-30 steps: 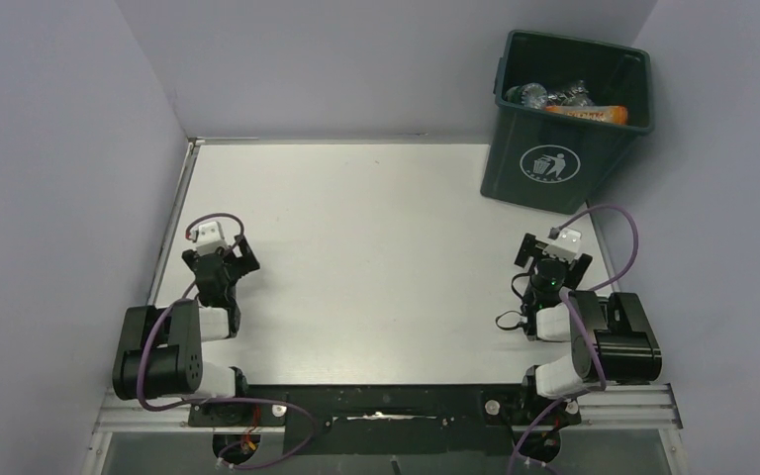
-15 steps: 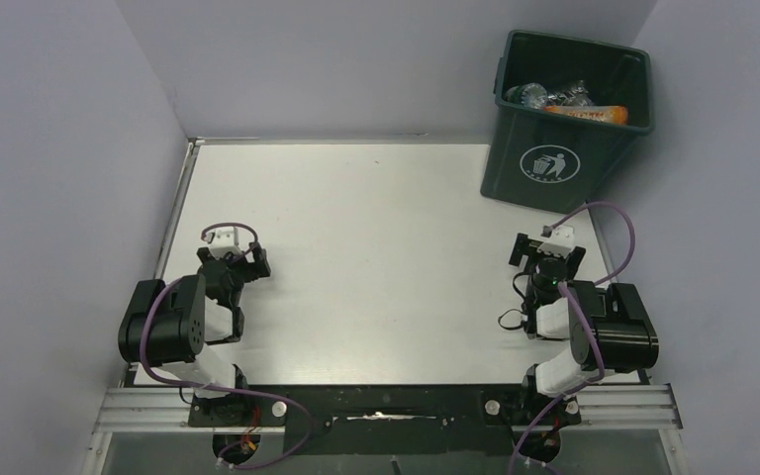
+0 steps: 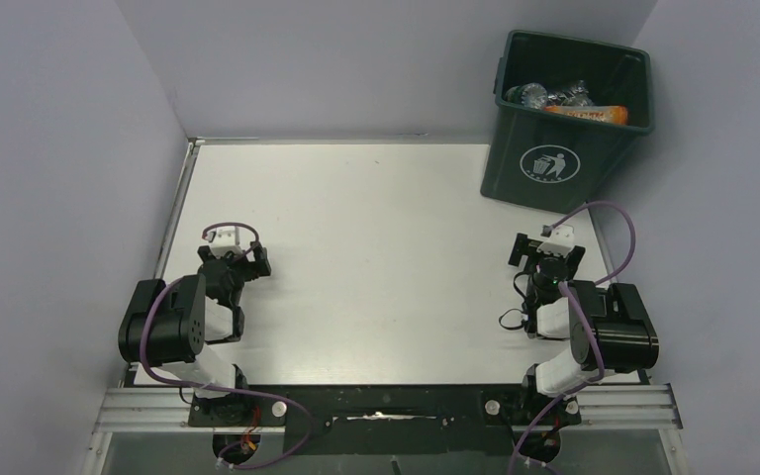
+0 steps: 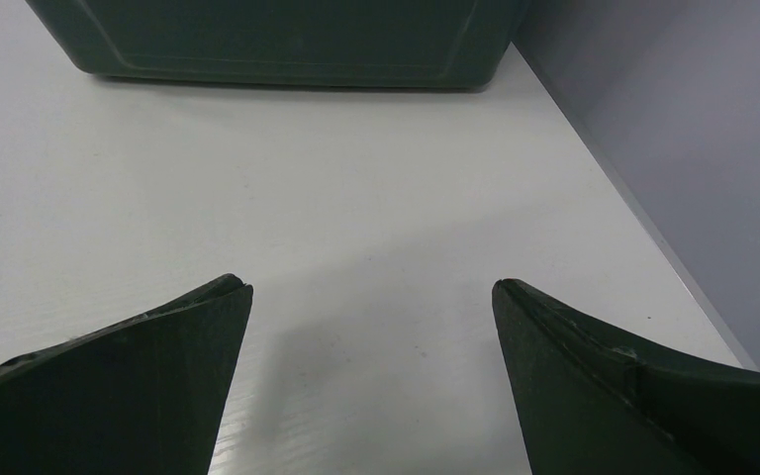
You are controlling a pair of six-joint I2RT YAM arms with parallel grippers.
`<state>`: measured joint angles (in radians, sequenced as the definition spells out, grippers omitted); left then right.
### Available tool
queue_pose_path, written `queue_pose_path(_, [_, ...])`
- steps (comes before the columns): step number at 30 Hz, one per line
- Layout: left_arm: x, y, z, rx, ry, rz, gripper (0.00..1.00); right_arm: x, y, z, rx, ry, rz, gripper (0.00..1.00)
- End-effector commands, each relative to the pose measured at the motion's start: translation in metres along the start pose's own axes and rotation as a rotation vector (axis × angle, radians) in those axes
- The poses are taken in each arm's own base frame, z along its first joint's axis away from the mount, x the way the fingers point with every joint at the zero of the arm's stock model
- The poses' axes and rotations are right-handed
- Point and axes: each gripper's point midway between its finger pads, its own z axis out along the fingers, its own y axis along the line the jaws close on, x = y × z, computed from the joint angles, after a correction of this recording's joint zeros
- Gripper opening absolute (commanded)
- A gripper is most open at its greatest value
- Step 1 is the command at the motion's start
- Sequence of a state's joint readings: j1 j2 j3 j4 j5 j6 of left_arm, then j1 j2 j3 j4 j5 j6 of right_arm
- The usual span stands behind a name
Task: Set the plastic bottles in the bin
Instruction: Reset both arms
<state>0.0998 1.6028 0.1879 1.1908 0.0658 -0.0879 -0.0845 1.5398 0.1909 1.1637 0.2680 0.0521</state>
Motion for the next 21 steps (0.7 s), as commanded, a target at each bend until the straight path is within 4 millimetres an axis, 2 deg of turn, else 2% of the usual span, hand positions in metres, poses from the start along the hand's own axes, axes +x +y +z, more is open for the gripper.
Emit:
queue_pose_path(1, [-0.0332, -0.0052, 0.0079, 0.026, -0.117, 0.026, 0.86, -0.0273, -0.0003, 0.0082, 0.004, -0.087, 0.019, 0.98])
queue_pose_path(21, [-0.0331, -0.0063, 0.0083, 0.018, -0.116, 0.029, 0.86, -0.0268, 0.0004, 0.0092, 0.001, -0.082, 0.018, 0.98])
